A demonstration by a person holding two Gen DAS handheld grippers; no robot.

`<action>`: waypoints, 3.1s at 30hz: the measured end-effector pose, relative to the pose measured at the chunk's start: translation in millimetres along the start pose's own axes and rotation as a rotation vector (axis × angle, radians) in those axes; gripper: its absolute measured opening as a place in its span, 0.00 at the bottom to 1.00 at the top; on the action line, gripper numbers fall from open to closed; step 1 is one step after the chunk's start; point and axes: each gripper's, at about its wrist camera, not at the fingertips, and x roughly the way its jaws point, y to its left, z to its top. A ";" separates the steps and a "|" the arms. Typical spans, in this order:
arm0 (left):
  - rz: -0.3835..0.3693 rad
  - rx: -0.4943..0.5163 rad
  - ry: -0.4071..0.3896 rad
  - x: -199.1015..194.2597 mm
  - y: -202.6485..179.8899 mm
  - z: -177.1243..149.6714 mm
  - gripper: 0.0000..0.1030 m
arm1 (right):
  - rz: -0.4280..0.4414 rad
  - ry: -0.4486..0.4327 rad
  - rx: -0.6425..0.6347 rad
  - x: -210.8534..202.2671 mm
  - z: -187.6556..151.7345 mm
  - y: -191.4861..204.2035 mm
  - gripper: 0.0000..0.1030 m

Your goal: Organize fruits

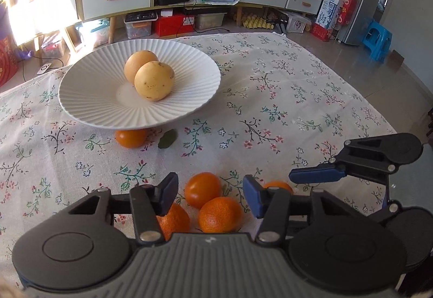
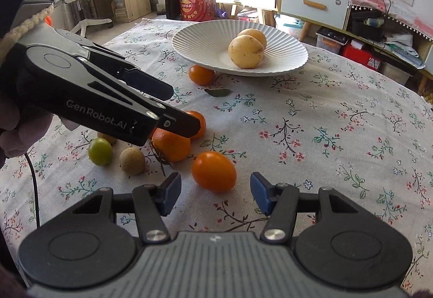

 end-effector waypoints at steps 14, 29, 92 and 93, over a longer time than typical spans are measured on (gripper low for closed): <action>0.026 -0.096 0.097 16.9 2.5 6.9 0.11 | 0.013 0.017 0.016 2.2 3.1 -1.5 0.41; 0.038 -0.119 0.085 22.3 2.3 5.7 0.05 | 0.019 0.022 0.048 7.5 5.6 -4.1 0.33; 0.182 -0.389 -0.151 -2.0 57.2 70.5 0.04 | -0.034 -0.118 0.252 24.6 86.5 -57.5 0.33; 0.186 -0.404 -0.153 -0.1 58.5 71.3 0.04 | -0.034 -0.118 0.254 26.6 88.0 -59.2 0.33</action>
